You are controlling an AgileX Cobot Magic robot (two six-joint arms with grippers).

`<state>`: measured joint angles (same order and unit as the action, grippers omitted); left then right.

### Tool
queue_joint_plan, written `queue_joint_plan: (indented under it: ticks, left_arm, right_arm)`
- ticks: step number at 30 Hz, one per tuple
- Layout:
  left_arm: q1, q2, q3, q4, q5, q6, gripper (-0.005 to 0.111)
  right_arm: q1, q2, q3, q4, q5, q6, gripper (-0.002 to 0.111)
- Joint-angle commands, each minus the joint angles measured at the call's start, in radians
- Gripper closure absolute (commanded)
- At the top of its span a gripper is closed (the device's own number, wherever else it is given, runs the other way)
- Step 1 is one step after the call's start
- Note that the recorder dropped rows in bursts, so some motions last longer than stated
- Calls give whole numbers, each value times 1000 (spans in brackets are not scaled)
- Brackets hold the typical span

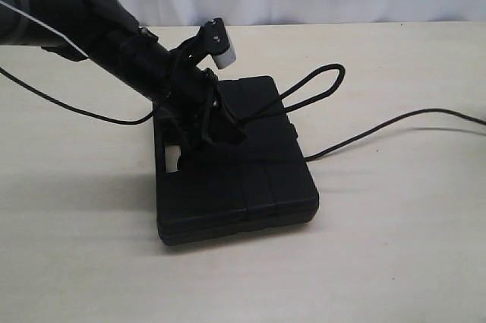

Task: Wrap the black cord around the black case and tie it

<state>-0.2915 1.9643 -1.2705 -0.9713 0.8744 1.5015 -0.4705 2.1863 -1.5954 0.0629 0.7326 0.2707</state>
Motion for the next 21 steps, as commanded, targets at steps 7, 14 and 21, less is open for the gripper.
queue_joint_plan:
  ticks: [7, 14, 21]
  left_arm:
    - [44, -4, 1, -217, 118, -58, 107]
    - [100, -4, 1, -259, 264, -58, 107]
    - [109, -4, 1, -259, 347, -56, 107]
  right_arm:
    - [-3, -572, 429, 945, 58, -1404, 104]
    - [44, -823, 751, 1111, 59, -1954, 104]
    - [316, -919, 933, 963, -181, -2048, 104]
